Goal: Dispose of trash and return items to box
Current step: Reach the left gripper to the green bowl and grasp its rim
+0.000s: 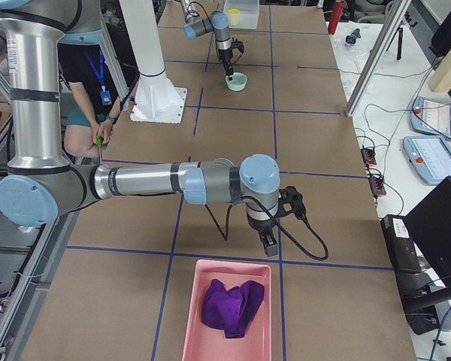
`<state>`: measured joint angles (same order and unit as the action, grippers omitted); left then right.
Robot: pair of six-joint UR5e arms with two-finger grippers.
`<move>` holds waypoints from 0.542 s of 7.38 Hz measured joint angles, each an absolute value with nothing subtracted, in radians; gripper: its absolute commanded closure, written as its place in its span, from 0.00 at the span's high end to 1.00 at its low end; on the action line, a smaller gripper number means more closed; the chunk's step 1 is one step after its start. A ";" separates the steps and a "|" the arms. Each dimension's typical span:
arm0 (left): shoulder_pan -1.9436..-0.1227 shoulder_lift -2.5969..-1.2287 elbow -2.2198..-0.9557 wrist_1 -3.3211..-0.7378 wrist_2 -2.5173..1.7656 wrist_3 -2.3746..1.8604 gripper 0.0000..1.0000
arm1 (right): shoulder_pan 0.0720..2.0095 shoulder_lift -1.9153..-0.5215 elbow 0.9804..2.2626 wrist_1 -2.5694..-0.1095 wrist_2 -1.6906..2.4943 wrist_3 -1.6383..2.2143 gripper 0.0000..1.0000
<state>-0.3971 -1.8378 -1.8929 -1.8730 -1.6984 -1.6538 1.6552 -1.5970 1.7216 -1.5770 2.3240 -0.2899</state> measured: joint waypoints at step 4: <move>-0.502 -1.827 -1.962 -1.833 -1.732 -1.500 0.00 | 1.655 -1.612 1.724 -1.565 2.324 -0.290 1.00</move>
<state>-0.5020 -1.8267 -1.9622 -1.8334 -1.7324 -1.4995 1.6552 -1.6118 1.7241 -1.5646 2.3240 -0.2899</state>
